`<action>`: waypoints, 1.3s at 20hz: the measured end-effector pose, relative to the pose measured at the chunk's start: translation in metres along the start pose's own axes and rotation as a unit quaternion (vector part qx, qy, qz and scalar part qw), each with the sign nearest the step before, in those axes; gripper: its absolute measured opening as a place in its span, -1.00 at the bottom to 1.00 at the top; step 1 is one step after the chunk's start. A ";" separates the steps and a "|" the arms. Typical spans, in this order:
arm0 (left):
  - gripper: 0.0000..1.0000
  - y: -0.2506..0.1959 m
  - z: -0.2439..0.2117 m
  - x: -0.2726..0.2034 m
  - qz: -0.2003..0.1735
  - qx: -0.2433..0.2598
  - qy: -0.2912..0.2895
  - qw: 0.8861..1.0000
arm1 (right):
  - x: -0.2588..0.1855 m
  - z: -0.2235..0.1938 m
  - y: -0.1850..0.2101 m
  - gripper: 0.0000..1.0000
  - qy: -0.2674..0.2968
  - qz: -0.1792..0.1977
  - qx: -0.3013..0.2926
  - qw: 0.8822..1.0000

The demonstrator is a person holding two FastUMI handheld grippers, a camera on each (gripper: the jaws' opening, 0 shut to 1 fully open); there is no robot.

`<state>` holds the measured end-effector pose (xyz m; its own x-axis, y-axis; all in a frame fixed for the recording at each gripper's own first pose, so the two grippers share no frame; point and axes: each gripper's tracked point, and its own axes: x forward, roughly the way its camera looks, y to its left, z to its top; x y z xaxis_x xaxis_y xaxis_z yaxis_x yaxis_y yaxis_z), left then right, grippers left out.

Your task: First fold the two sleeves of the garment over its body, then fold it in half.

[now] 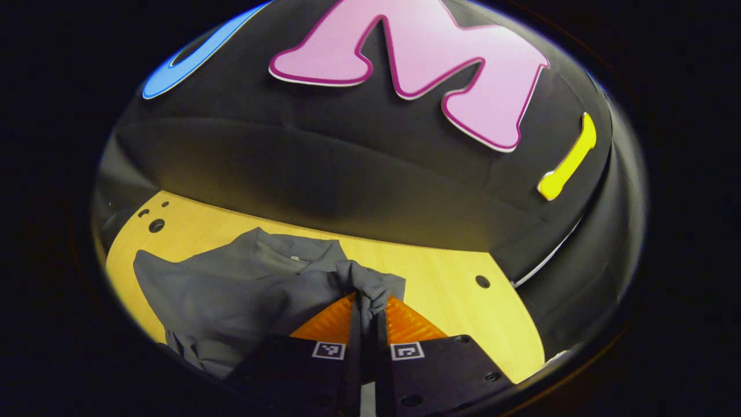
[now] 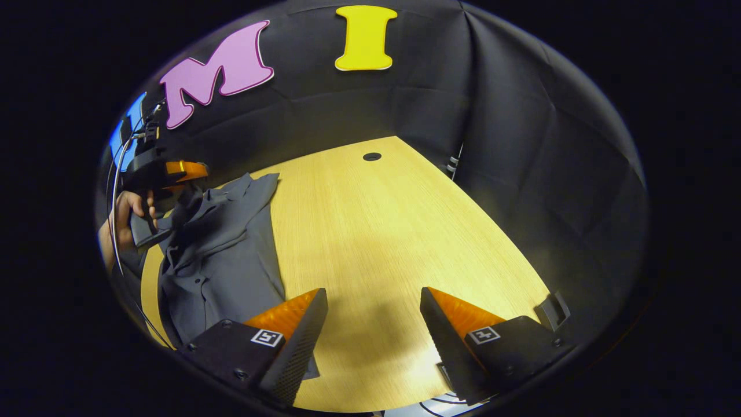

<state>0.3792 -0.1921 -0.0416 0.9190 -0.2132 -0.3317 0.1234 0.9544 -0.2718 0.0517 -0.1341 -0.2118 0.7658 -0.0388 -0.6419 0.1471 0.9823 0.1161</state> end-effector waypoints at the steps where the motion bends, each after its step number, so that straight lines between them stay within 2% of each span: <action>1: -0.69 -0.005 -0.002 0.001 -0.004 -0.004 0.002 1.000 | 0.001 -0.001 0.003 0.98 0.002 0.003 -0.001 1.000; 2: -0.71 -0.010 -0.004 -0.001 -0.015 -0.010 0.003 1.000 | 0.002 -0.003 0.007 0.99 0.004 0.008 -0.004 1.000; 3: -0.54 -0.015 -0.006 -0.003 -0.025 -0.014 0.003 1.000 | 0.002 -0.004 0.010 0.99 0.007 0.012 -0.007 1.000; 8: 0.93 -0.007 -0.009 -0.042 -0.049 0.014 -0.019 0.999 | 0.011 -0.009 0.040 0.99 0.015 0.045 -0.028 0.999; 11: 0.93 0.025 -0.024 -0.081 -0.025 0.048 -0.019 0.998 | 0.016 -0.012 0.065 0.99 0.024 0.074 -0.040 0.996; 15: 0.93 0.089 -0.058 -0.149 0.027 0.071 -0.020 0.997 | 0.020 -0.021 0.098 0.99 0.038 0.110 -0.070 0.991; 16: 0.93 0.103 -0.071 -0.167 0.041 0.067 -0.014 0.997 | 0.022 -0.027 0.104 0.99 0.044 0.116 -0.077 0.989; 17: 0.84 0.119 -0.086 -0.185 0.054 0.063 -0.007 0.997 | 0.023 -0.032 0.109 0.99 0.049 0.122 -0.083 0.988; 20: 0.93 0.168 -0.138 -0.238 0.109 0.051 0.026 0.992 | 0.021 -0.053 0.118 0.99 0.068 0.136 -0.099 0.984; 26: 0.92 0.213 -0.235 -0.303 0.173 -0.004 0.105 0.979 | 0.020 -0.092 0.120 0.99 0.106 0.146 -0.122 0.976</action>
<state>0.0389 0.0268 -0.2109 0.8077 0.0844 -0.5835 -0.1863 0.9755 -0.1167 0.0270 -0.0001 -0.2799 0.6026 0.2621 -0.7537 -0.2305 0.9614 0.1500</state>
